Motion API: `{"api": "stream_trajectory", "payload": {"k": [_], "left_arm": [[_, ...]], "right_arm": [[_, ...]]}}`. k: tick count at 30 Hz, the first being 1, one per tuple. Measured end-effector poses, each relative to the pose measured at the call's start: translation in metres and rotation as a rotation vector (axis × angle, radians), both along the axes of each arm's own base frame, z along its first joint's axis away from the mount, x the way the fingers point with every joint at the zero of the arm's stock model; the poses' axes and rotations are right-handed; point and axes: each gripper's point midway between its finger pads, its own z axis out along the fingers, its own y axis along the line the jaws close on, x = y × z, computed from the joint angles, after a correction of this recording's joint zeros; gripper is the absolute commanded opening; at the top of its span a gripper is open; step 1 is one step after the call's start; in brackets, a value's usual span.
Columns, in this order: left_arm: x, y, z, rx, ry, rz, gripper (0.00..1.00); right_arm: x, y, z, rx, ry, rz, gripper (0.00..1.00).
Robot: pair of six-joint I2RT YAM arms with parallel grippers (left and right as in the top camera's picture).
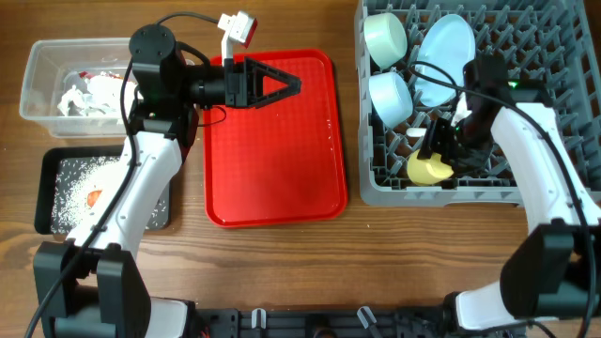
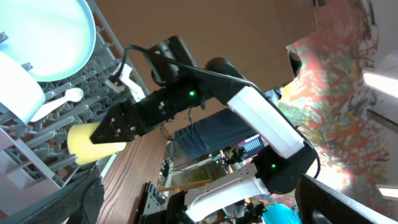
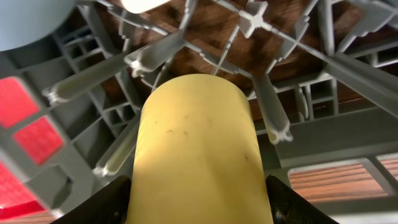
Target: Sort waste into correct bins and load items into the dishwasher rack
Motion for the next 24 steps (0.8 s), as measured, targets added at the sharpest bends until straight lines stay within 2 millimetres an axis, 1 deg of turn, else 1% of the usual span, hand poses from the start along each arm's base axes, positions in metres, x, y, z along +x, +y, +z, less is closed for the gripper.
{"api": "stream_trajectory", "payload": {"k": [3,4,5,6,7,9,12,15,17,18,20,21,22,23,24], "left_arm": [[0.0,0.0,0.0,0.0,0.0,0.0,1.0],[0.0,0.0,0.0,0.0,0.0,0.0,1.0],[0.0,0.0,0.0,0.0,0.0,0.0,1.0],[0.0,0.0,0.0,0.0,0.0,0.0,1.0],[0.0,0.0,0.0,0.0,0.0,0.0,1.0],[0.0,0.0,0.0,0.0,0.0,0.0,1.0],[0.0,0.0,0.0,0.0,0.0,0.0,1.0],[0.0,0.0,0.0,0.0,0.0,0.0,1.0],[0.0,0.0,0.0,0.0,0.0,0.0,1.0],[0.0,0.0,0.0,0.0,0.0,0.0,1.0],[0.0,0.0,0.0,0.0,0.0,-0.001,1.0],[0.0,0.0,0.0,0.0,0.0,0.0,1.0],[0.0,0.0,0.0,0.0,0.0,0.0,1.0],[0.0,0.0,0.0,0.0,0.0,-0.001,1.0],[-0.001,0.0,0.0,0.0,0.0,-0.004,1.0]], "right_arm": [[0.0,0.0,-0.004,0.0,0.009,0.0,0.56],[0.002,0.0,-0.004,0.0,0.002,0.0,0.59],[0.004,0.0,-0.004,0.0,-0.005,0.0,0.66],[0.004,0.0,-0.004,0.0,-0.006,0.0,0.81],[0.004,0.0,-0.004,0.0,-0.006,-0.003,0.89],[0.004,0.002,-0.003,0.012,-0.005,-0.009,0.91],[0.005,0.003,-0.002,0.019,-0.007,-0.01,0.92],[0.009,0.003,0.006,0.019,-0.02,-0.01,0.92],[0.015,0.004,0.02,0.022,-0.035,-0.008,0.93],[0.018,0.004,0.03,0.022,-0.042,-0.005,0.95],[0.025,0.003,0.064,0.021,-0.08,0.002,0.96],[0.031,0.003,0.09,0.021,-0.126,0.007,0.96],[0.03,0.004,0.108,0.021,-0.152,0.011,0.99],[0.023,0.004,0.13,0.023,-0.159,0.014,1.0],[0.021,0.005,0.154,0.027,-0.227,0.022,1.0]]}}
